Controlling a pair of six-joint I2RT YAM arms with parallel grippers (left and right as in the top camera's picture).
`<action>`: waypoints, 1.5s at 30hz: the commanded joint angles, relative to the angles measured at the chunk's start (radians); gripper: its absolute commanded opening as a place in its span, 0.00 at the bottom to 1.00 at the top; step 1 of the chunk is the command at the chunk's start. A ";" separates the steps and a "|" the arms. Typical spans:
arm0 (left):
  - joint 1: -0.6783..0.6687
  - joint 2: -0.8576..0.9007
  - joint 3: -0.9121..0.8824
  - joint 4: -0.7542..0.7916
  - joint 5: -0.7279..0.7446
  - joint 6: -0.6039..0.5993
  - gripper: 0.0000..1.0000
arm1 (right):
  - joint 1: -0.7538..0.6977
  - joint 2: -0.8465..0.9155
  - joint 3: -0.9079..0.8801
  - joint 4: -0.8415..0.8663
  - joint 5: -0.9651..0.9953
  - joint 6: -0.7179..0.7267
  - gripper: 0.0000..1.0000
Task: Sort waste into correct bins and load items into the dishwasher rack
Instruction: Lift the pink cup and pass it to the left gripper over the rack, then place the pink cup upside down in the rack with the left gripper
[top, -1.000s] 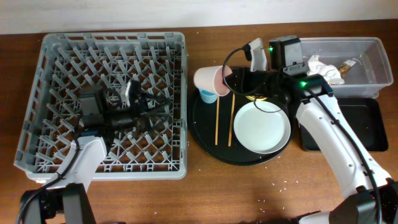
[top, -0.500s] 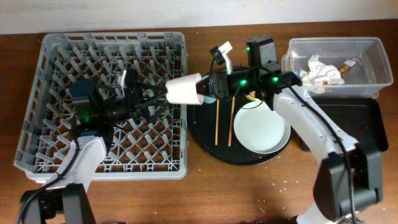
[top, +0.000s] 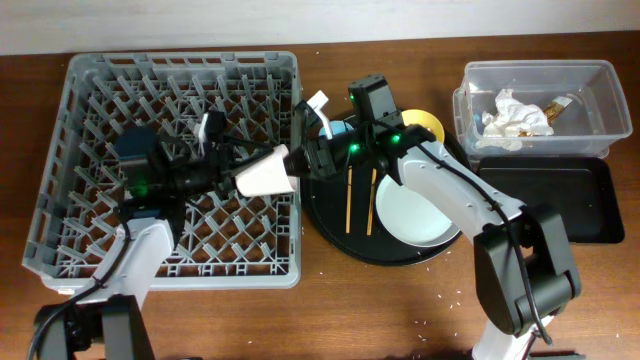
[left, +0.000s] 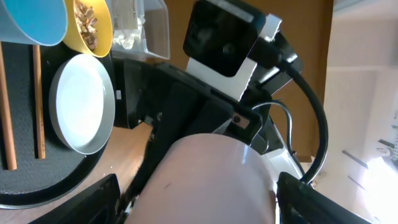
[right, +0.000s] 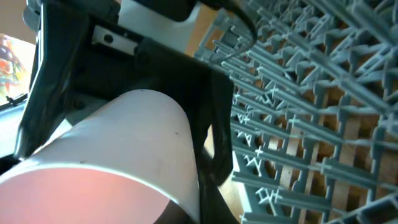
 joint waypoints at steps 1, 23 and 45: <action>-0.024 0.002 0.009 0.004 0.032 0.005 0.81 | -0.001 0.024 0.000 0.056 0.063 0.041 0.04; -0.028 0.002 0.009 0.158 0.064 0.014 0.59 | -0.017 0.040 0.000 0.094 0.030 0.053 0.74; 0.019 0.002 0.151 -0.602 -0.583 0.755 0.48 | -0.344 -0.391 0.073 -0.610 0.855 -0.225 0.98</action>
